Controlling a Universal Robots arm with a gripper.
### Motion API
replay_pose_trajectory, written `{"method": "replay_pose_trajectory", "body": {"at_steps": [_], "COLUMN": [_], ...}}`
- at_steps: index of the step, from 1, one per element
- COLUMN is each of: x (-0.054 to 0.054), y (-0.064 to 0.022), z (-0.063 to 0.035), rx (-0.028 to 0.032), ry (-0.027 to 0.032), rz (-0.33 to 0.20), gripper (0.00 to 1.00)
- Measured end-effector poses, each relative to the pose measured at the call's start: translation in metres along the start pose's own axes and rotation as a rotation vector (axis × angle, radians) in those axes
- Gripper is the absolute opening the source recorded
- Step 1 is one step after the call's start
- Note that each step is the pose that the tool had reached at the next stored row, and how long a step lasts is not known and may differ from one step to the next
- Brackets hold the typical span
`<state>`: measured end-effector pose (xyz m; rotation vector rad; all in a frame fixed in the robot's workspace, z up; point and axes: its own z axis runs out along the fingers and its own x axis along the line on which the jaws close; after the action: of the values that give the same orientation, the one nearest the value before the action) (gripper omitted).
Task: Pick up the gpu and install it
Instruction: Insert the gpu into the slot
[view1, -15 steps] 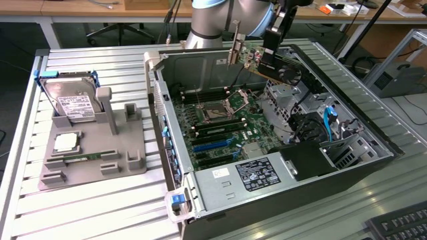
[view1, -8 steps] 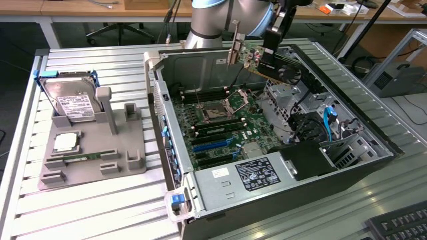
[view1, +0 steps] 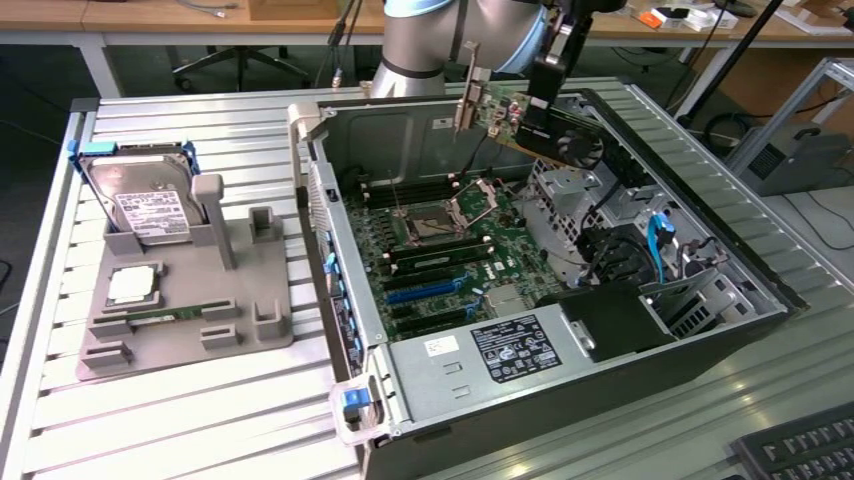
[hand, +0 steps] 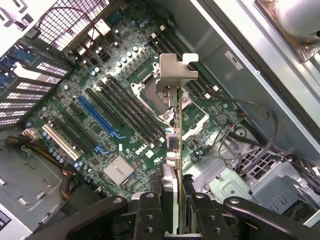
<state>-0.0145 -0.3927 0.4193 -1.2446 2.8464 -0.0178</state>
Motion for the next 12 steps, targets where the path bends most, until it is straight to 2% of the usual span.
{"method": "replay_pose_trajectory", "body": {"at_steps": [12], "x": [0.0000], "y": [0.0000], "z": [0.0000], "rx": [-0.0008], "ry": [-0.0007], "rz": [-0.030], "gripper": [0.27]}}
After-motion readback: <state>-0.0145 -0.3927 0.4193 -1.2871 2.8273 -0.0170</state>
